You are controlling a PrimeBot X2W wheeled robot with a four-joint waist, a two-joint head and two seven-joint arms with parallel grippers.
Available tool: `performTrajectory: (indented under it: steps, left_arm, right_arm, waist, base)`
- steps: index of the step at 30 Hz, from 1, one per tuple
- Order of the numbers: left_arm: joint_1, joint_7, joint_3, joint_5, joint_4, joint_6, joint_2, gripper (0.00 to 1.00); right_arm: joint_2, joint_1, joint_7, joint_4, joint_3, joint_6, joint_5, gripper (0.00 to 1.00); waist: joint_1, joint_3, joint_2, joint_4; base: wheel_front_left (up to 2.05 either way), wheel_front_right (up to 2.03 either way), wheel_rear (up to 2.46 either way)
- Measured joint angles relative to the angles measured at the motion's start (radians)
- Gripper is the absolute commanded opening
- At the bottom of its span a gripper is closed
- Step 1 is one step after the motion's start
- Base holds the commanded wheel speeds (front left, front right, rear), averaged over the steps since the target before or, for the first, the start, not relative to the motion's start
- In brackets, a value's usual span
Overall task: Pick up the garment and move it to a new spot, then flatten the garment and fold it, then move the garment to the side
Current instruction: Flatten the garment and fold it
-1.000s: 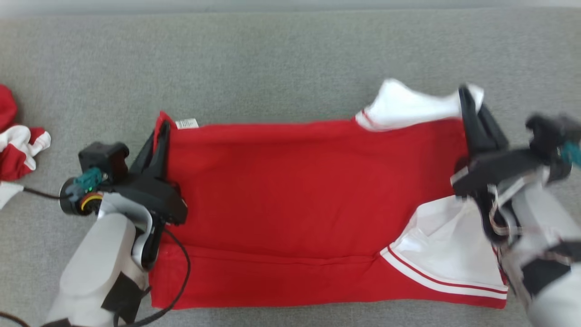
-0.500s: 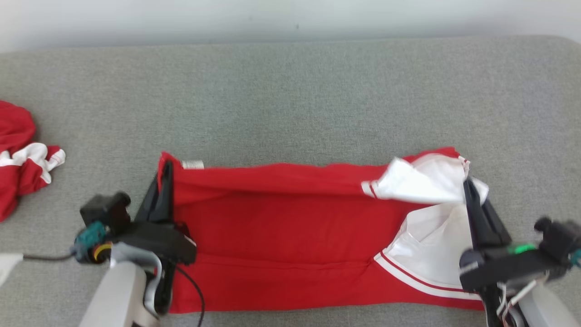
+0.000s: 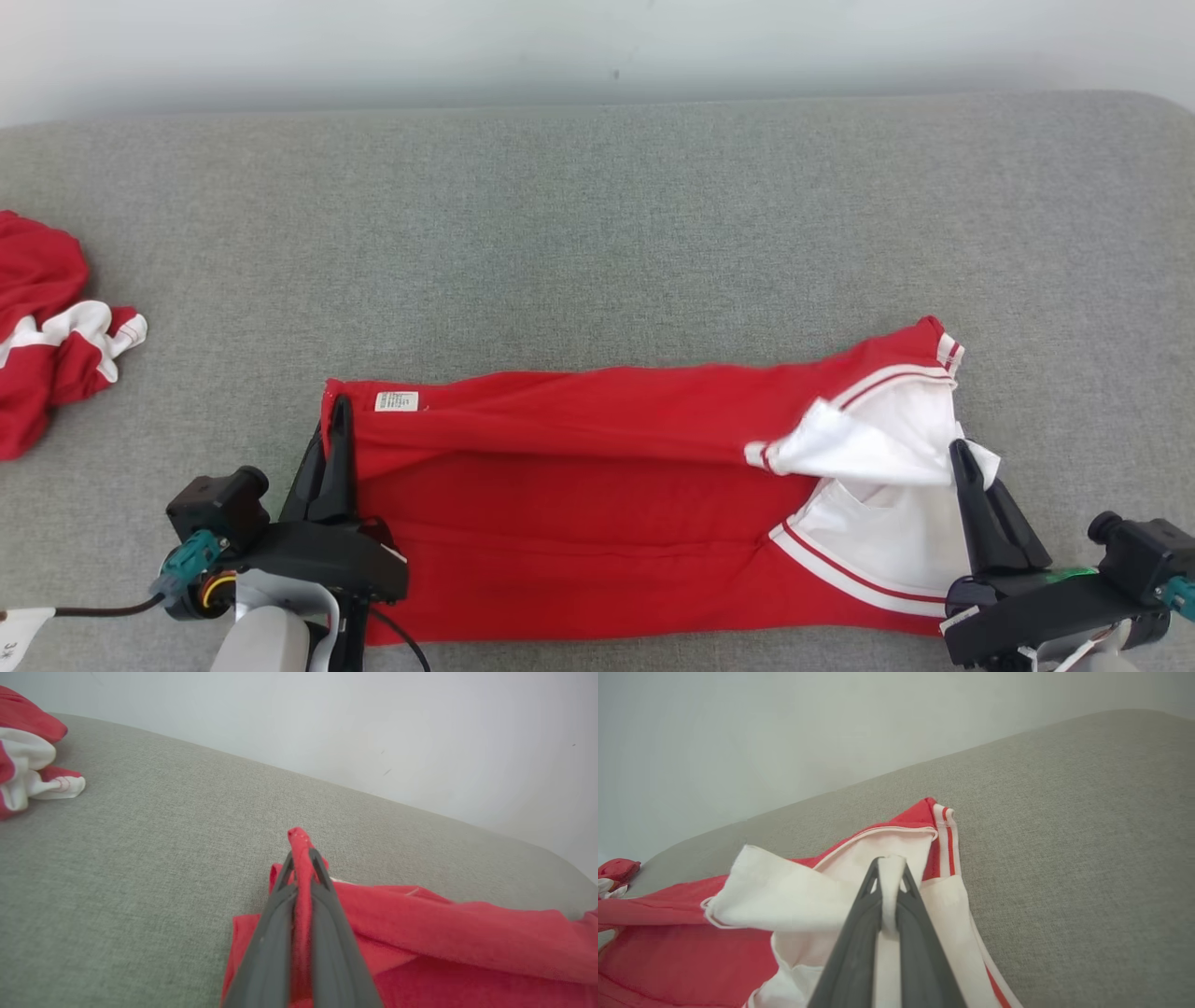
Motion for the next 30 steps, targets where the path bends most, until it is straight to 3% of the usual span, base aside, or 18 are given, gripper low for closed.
performTrajectory:
  steps: [14, 16, 17, 18, 19, 30]
  left_arm:
    - [0.04, 0.0, -0.019, -0.03, 0.019, 0.0, -0.01, 0.0]
    - [0.043, 0.0, -0.023, -0.035, 0.025, 0.0, -0.01, 0.63]
    - [0.048, 0.0, -0.026, -0.037, 0.027, 0.0, -0.01, 0.63]
    - [0.054, 0.0, -0.027, -0.037, 0.029, 0.0, -0.01, 1.0]
    - [0.056, 0.0, -0.027, -0.039, 0.028, 0.0, -0.01, 1.0]
    - [0.189, 0.0, 0.025, -0.007, -0.126, 0.008, -0.011, 1.0]
  right_arm:
    - [0.004, -0.001, 0.0, 0.073, 0.009, 0.0, -0.043, 0.0]
    - [0.007, -0.001, 0.0, 0.086, 0.007, 0.0, -0.044, 0.03]
    - [0.008, -0.001, 0.0, 0.093, 0.007, 0.0, -0.045, 0.03]
    - [0.01, -0.001, 0.0, 0.1, 0.005, 0.0, -0.045, 0.58]
    - [0.011, -0.001, 0.0, 0.104, 0.002, 0.0, -0.045, 1.0]
    - [0.012, 0.02, 0.0, 0.054, -0.072, 0.0, -0.063, 1.0]
  waist:
    - [0.0, -0.015, 0.0001, 0.003]
    - [-0.0001, -0.02, 0.0, 0.002]
    - [0.0, -0.023, 0.0, 0.003]
    - [0.0, -0.026, 0.0001, 0.003]
    - [0.0, -0.029, 0.0001, 0.004]
    - [-0.0001, -0.079, 0.0001, 0.017]
  base:
    - [0.0, 0.0, 0.0]
    - [0.0, 0.0, 0.0]
    - [0.0, 0.0, 0.0]
    - [0.0, 0.0, 0.0]
    - [0.0, 0.0, 0.0]
    - [0.0, 0.0, 0.0]
